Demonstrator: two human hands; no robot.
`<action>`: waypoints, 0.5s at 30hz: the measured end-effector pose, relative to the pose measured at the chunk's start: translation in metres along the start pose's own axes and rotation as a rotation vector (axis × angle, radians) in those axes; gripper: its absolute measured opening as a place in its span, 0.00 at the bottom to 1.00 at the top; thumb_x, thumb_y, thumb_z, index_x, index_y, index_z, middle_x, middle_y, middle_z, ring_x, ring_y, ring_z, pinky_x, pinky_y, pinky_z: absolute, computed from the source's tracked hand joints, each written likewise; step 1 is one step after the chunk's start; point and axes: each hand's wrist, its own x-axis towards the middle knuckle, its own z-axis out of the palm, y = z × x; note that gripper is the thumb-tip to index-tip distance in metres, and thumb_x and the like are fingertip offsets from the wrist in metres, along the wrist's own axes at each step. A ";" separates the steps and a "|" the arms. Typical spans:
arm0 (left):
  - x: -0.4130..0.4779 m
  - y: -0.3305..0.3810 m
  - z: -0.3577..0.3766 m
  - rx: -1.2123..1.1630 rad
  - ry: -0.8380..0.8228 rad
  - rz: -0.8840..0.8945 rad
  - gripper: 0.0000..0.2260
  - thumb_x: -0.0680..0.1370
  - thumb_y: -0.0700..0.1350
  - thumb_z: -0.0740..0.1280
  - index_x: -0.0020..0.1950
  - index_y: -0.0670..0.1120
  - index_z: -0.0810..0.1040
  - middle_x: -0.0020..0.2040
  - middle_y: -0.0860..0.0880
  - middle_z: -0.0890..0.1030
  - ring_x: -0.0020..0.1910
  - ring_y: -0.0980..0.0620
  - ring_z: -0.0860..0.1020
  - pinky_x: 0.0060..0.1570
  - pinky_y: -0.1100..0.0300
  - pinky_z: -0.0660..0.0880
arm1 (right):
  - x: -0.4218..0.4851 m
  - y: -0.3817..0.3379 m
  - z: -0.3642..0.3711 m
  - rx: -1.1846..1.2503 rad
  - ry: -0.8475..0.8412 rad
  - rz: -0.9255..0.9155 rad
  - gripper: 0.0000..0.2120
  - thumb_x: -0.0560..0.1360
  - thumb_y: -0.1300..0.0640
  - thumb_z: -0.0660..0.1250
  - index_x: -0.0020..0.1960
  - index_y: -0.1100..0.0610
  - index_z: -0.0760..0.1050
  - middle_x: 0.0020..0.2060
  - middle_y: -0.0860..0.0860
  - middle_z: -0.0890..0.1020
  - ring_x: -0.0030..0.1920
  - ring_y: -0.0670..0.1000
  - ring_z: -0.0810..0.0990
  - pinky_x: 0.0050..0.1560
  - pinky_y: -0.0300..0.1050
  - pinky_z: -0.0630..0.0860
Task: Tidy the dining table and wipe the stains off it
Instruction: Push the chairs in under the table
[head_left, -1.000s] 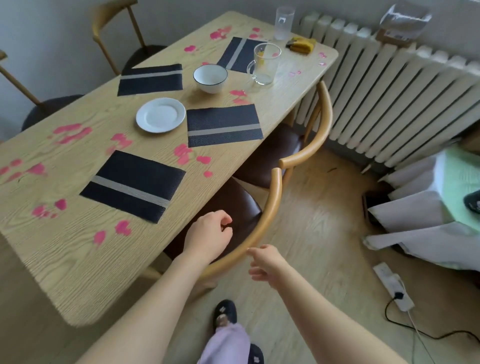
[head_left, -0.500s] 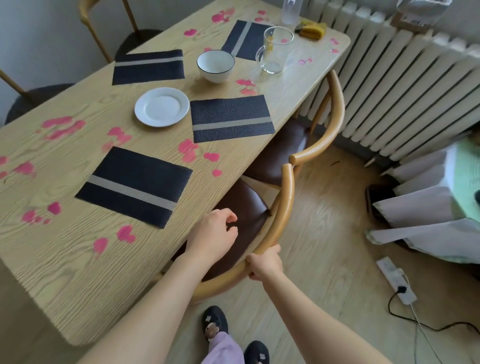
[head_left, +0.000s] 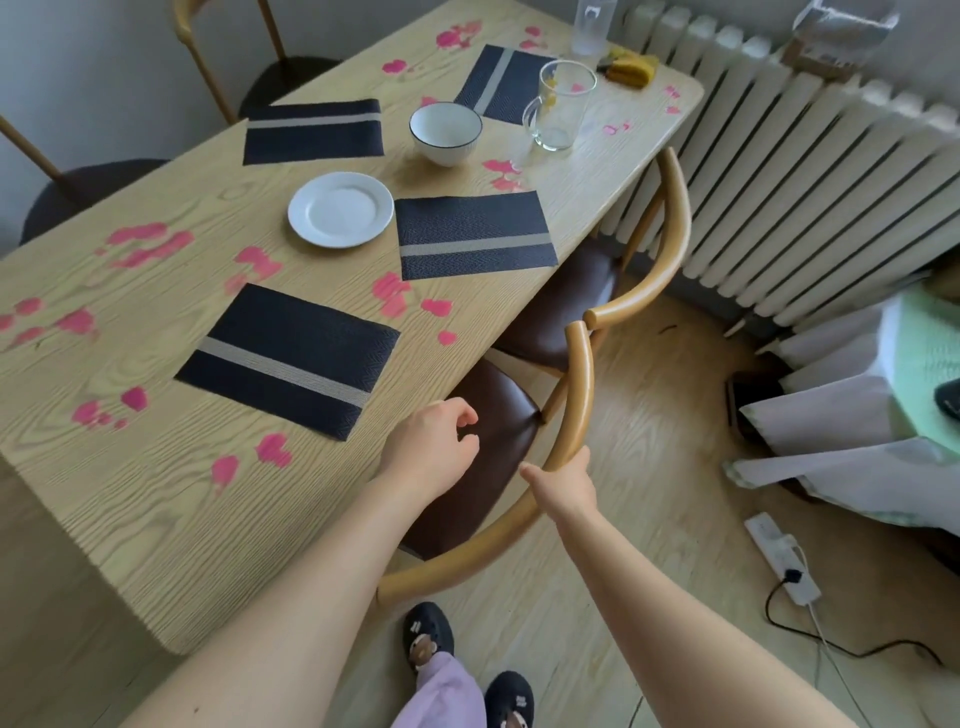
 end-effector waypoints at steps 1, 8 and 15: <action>-0.004 0.002 -0.005 -0.001 0.010 0.005 0.12 0.78 0.48 0.63 0.62 0.51 0.75 0.59 0.53 0.78 0.56 0.52 0.77 0.55 0.53 0.76 | -0.007 -0.008 -0.007 -0.009 0.049 -0.063 0.41 0.73 0.50 0.69 0.77 0.55 0.47 0.66 0.60 0.72 0.64 0.61 0.73 0.65 0.56 0.71; -0.029 0.022 -0.039 0.005 0.113 0.053 0.13 0.79 0.49 0.63 0.63 0.51 0.75 0.61 0.52 0.78 0.58 0.51 0.77 0.54 0.56 0.76 | -0.060 -0.054 -0.046 -0.112 -0.009 -0.345 0.28 0.76 0.57 0.63 0.74 0.53 0.60 0.64 0.55 0.75 0.56 0.54 0.77 0.51 0.42 0.71; -0.058 0.045 -0.062 0.020 0.180 0.090 0.13 0.78 0.49 0.63 0.62 0.51 0.75 0.61 0.52 0.78 0.58 0.52 0.77 0.55 0.55 0.76 | -0.096 -0.061 -0.072 -0.099 -0.053 -0.441 0.22 0.75 0.58 0.65 0.69 0.53 0.71 0.64 0.52 0.76 0.62 0.52 0.75 0.52 0.38 0.66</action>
